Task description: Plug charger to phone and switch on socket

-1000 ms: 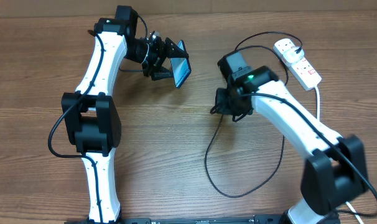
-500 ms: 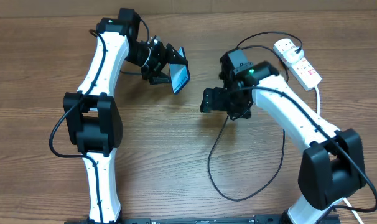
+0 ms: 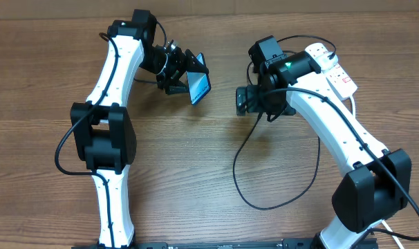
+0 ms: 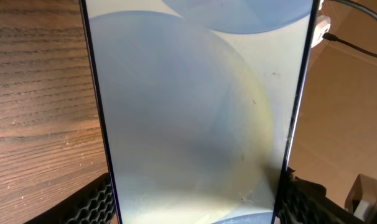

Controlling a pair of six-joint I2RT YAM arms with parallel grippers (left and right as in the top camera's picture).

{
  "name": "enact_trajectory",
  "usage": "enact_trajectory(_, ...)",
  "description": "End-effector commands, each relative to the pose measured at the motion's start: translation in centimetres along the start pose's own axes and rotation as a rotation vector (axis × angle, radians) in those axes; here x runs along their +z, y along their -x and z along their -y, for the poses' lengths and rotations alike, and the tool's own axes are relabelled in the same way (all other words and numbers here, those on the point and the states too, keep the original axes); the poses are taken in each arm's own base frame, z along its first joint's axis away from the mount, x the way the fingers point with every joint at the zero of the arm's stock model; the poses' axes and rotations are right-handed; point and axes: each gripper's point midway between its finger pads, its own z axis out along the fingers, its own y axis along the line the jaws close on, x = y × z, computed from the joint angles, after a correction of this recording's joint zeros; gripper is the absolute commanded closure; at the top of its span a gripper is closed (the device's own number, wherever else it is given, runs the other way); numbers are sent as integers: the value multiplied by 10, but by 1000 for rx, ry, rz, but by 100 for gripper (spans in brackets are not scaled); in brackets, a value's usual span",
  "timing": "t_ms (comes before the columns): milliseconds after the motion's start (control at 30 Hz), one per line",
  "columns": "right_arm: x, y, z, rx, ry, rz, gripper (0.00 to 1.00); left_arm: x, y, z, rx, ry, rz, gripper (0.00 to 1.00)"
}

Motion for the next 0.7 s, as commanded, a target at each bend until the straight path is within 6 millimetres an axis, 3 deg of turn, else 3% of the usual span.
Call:
enact_trajectory(0, -11, 10, 34, 94, -192, 77, 0, -2, -1, 12, 49, -26, 2, 29)
enact_trajectory(33, -13, 10, 42, 164, -231, 88, 0, -2, -1, 12, 49, -26, 2, 29)
enact_trajectory(67, -11, 8, 31, 159, -173, 70, 0, -2, -1, 12, 49, -26, 2, 29)
enact_trajectory(200, -14, 1, -47, 7, 274, -20, 0, -2, -1, 12, 50, -25, 3, 29)
enact_trajectory(300, -27, 12, -81, 14, 469, 5, 0, -2, -1, 11, 46, -21, 2, 29)
enact_trajectory(400, -33, 31, -89, 215, 518, 27, 0, -2, -3, 11, -31, -20, -6, 28)
enact_trajectory(467, -35, 38, -92, 296, 536, 34, 0, -3, -8, 20, -128, -73, -38, 28)
enact_trajectory(667, -43, 61, -98, 400, 586, 92, 0, -5, -13, 35, -372, -143, -101, 27)
